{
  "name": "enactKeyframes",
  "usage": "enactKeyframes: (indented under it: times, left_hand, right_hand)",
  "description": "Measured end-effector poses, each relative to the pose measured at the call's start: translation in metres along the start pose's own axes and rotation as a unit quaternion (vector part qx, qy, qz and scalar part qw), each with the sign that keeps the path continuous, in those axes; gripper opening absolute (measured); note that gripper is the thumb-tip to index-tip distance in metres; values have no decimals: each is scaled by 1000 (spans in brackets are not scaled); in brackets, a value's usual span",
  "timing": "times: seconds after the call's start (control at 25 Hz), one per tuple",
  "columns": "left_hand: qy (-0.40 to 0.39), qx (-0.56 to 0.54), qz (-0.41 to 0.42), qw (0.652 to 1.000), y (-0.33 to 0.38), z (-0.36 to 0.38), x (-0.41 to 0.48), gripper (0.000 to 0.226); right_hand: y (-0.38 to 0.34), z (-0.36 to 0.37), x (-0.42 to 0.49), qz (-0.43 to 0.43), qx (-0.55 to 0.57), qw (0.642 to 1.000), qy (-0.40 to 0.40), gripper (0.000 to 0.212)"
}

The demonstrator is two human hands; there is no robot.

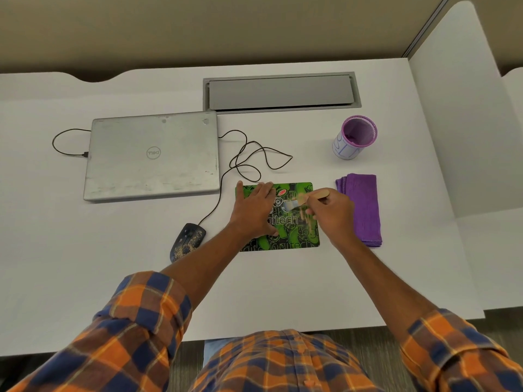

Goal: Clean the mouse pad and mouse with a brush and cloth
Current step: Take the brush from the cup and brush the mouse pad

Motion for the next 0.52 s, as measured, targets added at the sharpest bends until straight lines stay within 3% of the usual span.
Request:
enactKeyframes:
  times: [0.2,0.4,0.52]
  left_hand:
    - [2,-2,1,1000,-1,0,0,130]
    - [0,0,1,1000,0,-1,0,128]
    - [1,1,0,1000,0,-2,0,128]
  right_hand:
    - [7,-23,5,22,6,999,41,19]
    - [-15,15,0,-13,21,1000,-17,13]
    - [-14,13,6,-15,3,1000,-11,12]
Point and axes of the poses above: each hand's wrist, its own x-axis towards the middle knuckle, its own z-axis out of the palm, y = z × x, the point moved 7 cm from there along x, towards the middle knuckle, and after that the axes turned 2 degrees about z, right-handed, at the moved point
